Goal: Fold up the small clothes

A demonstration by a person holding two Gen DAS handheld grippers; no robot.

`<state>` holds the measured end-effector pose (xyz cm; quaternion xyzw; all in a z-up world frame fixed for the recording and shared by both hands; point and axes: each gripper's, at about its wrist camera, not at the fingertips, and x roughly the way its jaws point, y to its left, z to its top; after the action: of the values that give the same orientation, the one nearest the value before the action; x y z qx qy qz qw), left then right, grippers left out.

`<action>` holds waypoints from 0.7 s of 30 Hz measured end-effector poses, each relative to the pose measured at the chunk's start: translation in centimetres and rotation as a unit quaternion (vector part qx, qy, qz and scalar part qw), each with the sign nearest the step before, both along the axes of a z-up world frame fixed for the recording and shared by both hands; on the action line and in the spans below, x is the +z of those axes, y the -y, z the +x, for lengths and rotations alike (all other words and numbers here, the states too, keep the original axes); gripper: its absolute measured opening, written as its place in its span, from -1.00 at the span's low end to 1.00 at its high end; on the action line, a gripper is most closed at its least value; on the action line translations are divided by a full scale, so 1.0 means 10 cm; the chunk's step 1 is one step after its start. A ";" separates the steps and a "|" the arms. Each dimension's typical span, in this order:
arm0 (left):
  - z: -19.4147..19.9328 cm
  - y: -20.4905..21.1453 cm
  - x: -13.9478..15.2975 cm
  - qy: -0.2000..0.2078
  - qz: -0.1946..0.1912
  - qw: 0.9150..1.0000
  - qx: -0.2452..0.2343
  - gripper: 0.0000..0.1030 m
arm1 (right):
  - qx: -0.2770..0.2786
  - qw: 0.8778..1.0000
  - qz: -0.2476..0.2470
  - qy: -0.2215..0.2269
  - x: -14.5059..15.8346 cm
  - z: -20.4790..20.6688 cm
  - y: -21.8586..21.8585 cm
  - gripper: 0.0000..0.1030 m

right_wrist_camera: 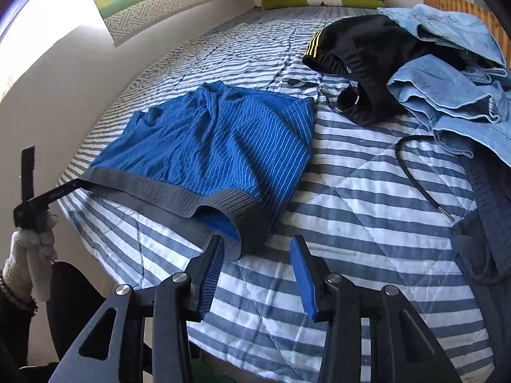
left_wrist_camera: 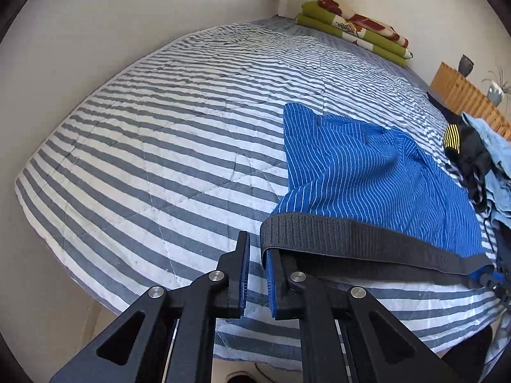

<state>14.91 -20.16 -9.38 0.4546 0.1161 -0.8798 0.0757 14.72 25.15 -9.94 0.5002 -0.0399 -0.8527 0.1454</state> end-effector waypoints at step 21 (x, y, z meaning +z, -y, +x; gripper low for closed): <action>-0.61 0.01 1.85 -0.072 0.077 0.991 -0.078 -0.97 | 0.017 0.985 0.075 -0.154 1.75 -0.24 -0.13 -0.96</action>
<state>8.84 -20.23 9.15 0.4019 0.1530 -0.9020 -0.0373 12.28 26.45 7.59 0.3729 0.0555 -0.9176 0.1262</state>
